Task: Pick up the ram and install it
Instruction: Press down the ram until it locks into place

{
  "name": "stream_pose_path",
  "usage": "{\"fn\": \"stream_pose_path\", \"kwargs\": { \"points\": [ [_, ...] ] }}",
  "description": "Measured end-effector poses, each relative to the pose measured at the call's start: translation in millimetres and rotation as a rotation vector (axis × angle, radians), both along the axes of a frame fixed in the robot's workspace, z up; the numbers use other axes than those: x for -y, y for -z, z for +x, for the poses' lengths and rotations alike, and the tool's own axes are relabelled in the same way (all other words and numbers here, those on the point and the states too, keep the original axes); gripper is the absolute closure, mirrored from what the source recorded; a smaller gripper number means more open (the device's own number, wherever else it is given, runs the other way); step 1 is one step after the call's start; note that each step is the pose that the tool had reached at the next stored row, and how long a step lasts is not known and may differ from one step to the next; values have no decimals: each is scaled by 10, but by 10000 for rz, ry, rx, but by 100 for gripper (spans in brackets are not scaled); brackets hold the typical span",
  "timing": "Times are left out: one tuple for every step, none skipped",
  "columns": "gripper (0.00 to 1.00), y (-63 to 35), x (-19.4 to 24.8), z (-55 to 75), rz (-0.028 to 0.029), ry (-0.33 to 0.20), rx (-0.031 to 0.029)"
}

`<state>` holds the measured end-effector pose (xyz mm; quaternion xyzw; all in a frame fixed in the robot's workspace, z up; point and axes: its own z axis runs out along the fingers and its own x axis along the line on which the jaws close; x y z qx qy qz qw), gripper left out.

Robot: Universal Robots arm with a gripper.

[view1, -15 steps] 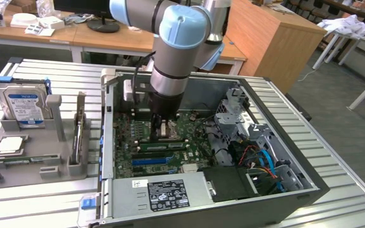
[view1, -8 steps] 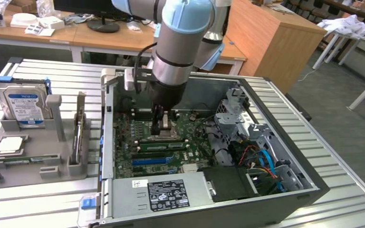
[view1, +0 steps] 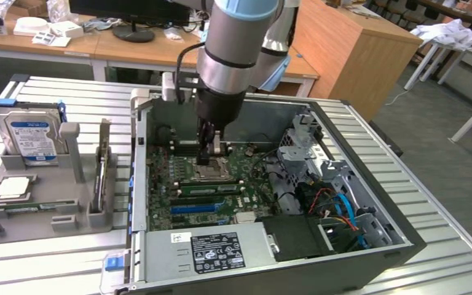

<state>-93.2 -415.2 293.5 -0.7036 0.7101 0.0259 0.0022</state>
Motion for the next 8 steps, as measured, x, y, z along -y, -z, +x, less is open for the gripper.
{"fn": "stream_pose_path", "kwargs": {
  "points": [
    [89, -29, 0, 0, 1, 0, 0],
    [89, -56, 0, 0, 1, 0, -2],
    [89, -79, 0, 0, 1, 0, -2],
    [89, -101, 0, 0, 1, 0, -1],
    [89, -121, 0, 0, 0, 0, -2],
    [89, -141, 0, 0, 1, 0, -2],
    [89, -162, 0, 0, 1, 0, -2],
    [89, -185, 0, 0, 1, 0, -2]
  ]
}}
